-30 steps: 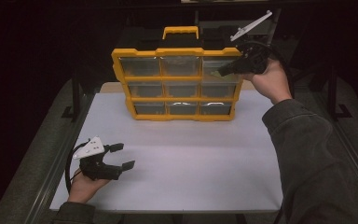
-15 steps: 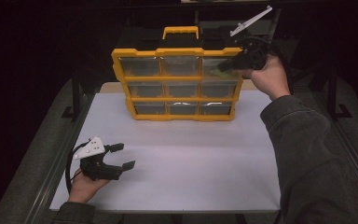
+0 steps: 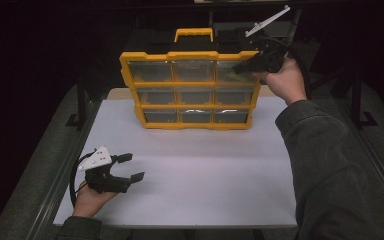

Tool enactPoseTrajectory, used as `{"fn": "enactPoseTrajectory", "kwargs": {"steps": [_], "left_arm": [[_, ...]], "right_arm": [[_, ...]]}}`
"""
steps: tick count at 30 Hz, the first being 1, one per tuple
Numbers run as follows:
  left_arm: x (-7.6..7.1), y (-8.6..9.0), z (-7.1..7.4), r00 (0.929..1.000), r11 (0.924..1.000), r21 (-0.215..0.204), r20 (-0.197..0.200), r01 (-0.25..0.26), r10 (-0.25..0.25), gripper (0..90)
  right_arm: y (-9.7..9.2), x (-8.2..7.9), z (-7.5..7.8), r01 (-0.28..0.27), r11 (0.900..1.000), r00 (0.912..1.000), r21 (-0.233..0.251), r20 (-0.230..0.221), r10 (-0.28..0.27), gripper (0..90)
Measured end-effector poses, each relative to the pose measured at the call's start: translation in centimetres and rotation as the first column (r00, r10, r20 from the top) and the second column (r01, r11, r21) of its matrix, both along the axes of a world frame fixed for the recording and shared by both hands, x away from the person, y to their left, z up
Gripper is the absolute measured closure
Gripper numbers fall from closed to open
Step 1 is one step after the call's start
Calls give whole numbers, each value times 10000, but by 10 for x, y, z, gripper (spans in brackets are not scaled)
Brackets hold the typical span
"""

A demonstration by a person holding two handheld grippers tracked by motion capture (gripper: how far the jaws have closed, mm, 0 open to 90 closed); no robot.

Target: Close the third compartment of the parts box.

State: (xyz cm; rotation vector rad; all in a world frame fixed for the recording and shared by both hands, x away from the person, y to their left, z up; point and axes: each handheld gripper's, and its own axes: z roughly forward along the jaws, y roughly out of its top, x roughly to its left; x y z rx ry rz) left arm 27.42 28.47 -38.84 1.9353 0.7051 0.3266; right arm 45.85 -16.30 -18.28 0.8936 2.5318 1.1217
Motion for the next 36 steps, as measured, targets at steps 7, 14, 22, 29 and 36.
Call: {"fn": "enactPoseTrajectory", "kwargs": {"steps": [7,14,22,29,36], "left_arm": [[0,0,0,10000,10000,24,-36,-14,14,191],[0,0,0,10000,9999,123,-72,10,-9,192],[0,1,0,10000,10000,44,-61,-40,40,192],[0,1,0,10000,10000,38,-25,-34,34,193],[0,0,-1,10000,10000,-10,-17,-57,57,193]], "right_arm": [[0,3,0,43,10000,10000,-63,34,-43,889],[0,6,0,236,9997,9997,55,34,-236,888],[1,8,0,340,9994,9994,44,90,-340,888],[0,8,-1,468,9989,9988,79,152,-469,888],[0,9,-2,537,9984,9984,175,167,-540,888]]}}
